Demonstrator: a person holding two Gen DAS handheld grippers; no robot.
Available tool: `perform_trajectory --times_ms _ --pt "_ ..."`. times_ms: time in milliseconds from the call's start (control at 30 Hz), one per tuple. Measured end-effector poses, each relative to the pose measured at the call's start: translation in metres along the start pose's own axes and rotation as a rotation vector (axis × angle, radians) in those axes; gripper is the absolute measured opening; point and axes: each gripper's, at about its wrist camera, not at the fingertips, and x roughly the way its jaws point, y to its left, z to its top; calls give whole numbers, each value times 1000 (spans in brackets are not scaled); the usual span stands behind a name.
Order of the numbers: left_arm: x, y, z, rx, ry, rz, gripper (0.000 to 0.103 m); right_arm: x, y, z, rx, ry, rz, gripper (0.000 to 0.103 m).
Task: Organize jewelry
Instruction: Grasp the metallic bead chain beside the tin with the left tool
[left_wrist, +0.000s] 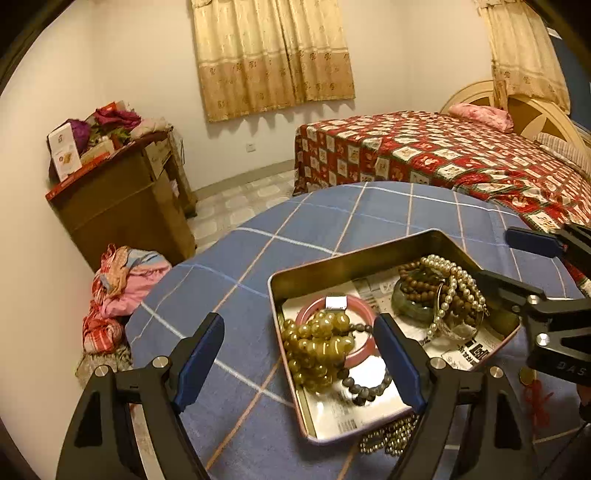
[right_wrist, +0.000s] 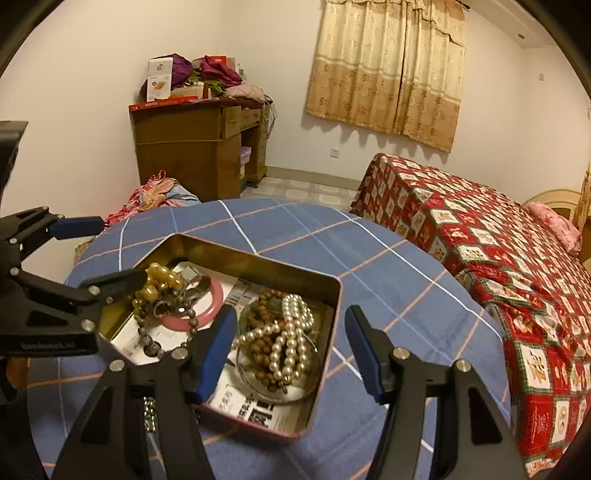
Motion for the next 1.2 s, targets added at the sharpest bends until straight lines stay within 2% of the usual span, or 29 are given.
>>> perform_trajectory --times_ms 233,500,567,733,900,1067,1133,1167,1200 --pt "-23 1 -20 -54 3 9 83 -19 -9 -14 28 20 -29 71" --pt "-40 -27 -67 -103 48 21 83 -35 -13 -59 66 91 -54 76" --pt "-36 -37 -69 -91 64 42 83 -37 -13 -69 69 103 -56 78" --pt "-26 -57 -69 -91 91 23 83 -38 -17 -80 88 114 -55 79" --pt "-12 -68 -70 -79 133 11 83 -37 -18 -86 96 117 -50 79" --pt "-4 -69 -69 -72 160 35 83 -36 -22 -90 121 112 -44 82" --pt "1 -68 -70 -75 184 16 71 -37 -23 -91 125 106 -47 85" --pt "2 -69 -71 -67 189 7 51 -37 -23 -91 125 102 -48 85" --pt "4 -70 -73 -55 206 -10 45 -38 -23 -91 125 99 -46 85"
